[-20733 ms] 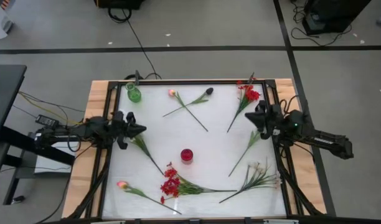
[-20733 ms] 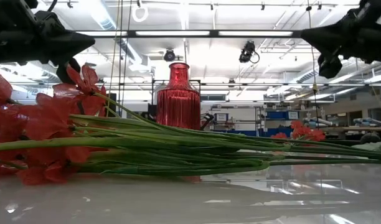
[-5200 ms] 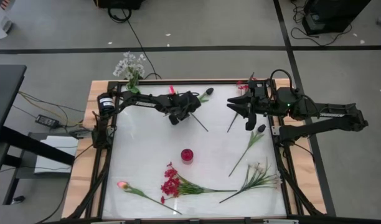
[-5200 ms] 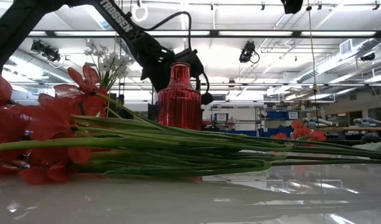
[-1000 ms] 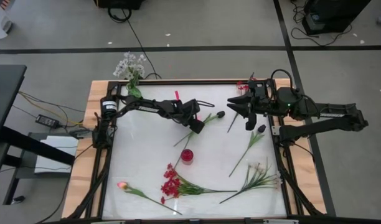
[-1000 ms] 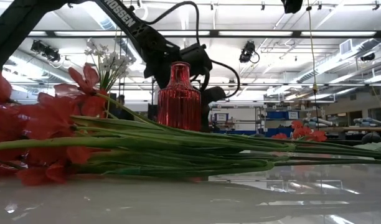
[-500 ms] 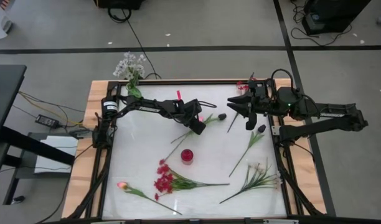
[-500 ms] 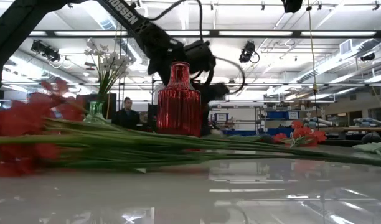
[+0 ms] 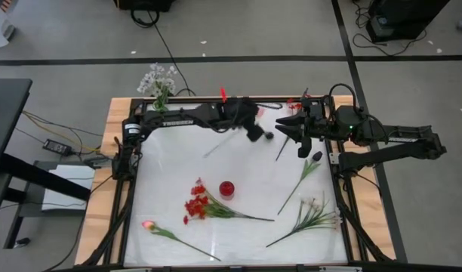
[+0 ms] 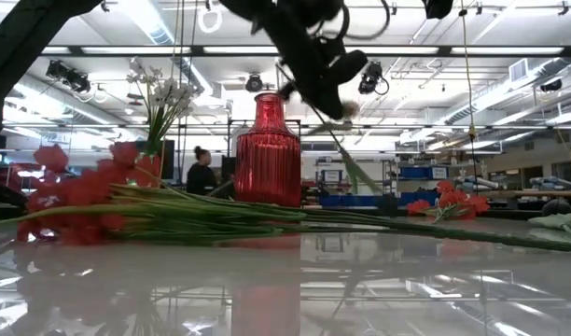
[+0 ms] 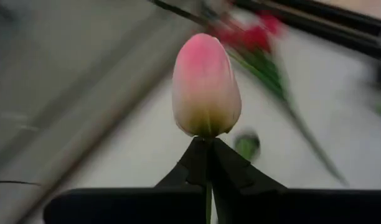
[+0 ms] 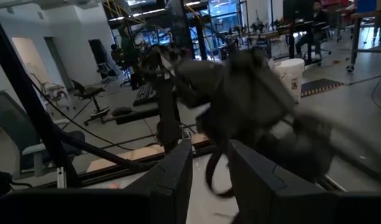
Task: Sort flowers into vase by color
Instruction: Put the top pink flowers into the green flower vase
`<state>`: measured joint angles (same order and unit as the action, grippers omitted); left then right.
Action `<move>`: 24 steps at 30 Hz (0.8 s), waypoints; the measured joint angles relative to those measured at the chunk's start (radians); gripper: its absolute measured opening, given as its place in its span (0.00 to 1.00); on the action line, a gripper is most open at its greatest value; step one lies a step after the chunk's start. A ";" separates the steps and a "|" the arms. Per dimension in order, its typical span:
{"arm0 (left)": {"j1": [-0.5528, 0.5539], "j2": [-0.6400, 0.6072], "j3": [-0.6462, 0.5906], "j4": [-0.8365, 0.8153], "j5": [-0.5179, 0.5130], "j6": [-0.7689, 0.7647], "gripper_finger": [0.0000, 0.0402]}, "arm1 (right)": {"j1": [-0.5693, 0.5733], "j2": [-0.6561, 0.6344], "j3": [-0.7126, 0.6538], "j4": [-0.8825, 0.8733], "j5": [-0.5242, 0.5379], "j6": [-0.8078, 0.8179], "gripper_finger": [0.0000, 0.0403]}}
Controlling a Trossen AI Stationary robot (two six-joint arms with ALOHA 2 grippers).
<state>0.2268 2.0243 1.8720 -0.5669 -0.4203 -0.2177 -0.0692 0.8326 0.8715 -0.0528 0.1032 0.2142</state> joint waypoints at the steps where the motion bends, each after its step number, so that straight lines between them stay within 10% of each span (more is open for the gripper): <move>1: 0.000 0.000 0.025 -0.005 -0.056 0.020 0.02 | 0.000 0.000 0.000 0.000 0.000 0.000 0.28; 8: -0.029 0.000 0.202 -0.086 -0.155 0.040 0.02 | 0.000 0.000 0.000 0.000 0.000 0.000 0.28; 12: -0.053 -0.002 0.304 -0.221 0.066 0.019 0.02 | 0.000 0.000 0.000 0.000 0.000 0.000 0.28; 24: -0.047 0.001 0.156 -0.488 0.119 -0.050 0.03 | 0.000 0.000 0.000 0.000 0.000 0.000 0.28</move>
<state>0.1797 2.0251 2.0277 -1.0551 -0.3010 -0.2676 -0.0692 0.8326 0.8715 -0.0528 0.1033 0.2142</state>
